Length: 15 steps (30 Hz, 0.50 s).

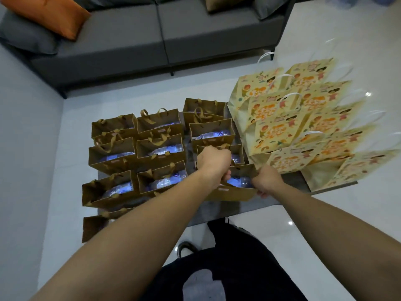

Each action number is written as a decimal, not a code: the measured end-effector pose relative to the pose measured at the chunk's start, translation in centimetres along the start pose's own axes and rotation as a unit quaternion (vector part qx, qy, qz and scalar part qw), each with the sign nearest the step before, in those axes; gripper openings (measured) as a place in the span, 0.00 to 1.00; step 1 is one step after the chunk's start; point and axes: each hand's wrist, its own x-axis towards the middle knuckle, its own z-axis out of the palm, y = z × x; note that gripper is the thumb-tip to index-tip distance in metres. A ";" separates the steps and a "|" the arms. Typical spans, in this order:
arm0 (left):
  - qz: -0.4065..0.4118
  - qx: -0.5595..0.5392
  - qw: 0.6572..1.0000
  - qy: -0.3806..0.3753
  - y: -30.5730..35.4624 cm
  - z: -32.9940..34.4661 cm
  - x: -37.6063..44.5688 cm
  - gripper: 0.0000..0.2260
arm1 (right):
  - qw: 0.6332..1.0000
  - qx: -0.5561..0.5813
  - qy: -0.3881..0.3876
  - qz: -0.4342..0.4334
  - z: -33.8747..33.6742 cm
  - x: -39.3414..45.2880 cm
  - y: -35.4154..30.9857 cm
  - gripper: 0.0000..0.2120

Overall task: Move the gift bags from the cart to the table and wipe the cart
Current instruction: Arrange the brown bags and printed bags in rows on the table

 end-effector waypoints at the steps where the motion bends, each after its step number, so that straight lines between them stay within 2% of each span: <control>1: -0.013 -0.002 1.000 -0.002 -0.5 0.5 0.3 0.07 | 1.000 -0.002 0.007 0.005 0.4 0.2 0.3 0.07; 5: -0.055 -0.019 0.997 -0.043 -2.8 2.6 2.2 0.07 | 0.999 0.013 0.031 0.031 2.6 2.4 2.4 0.05; 8: -0.109 -0.084 0.986 -0.090 -4.9 3.8 3.3 0.05 | 0.999 0.010 0.030 0.023 3.6 2.6 3.3 0.09; 11: -0.152 -0.133 0.976 -0.086 -7.5 4.0 4.2 0.02 | 0.999 -0.001 0.033 0.001 4.6 1.9 3.2 0.12; 13: -0.161 -0.169 0.969 -0.081 -8.8 3.7 4.6 0.07 | 0.999 -0.018 0.030 -0.014 5.7 1.2 2.9 0.12; 15: -0.143 -0.143 0.976 -0.079 -9.6 3.0 5.0 0.11 | 0.998 -0.040 0.020 -0.041 7.1 0.2 2.4 0.10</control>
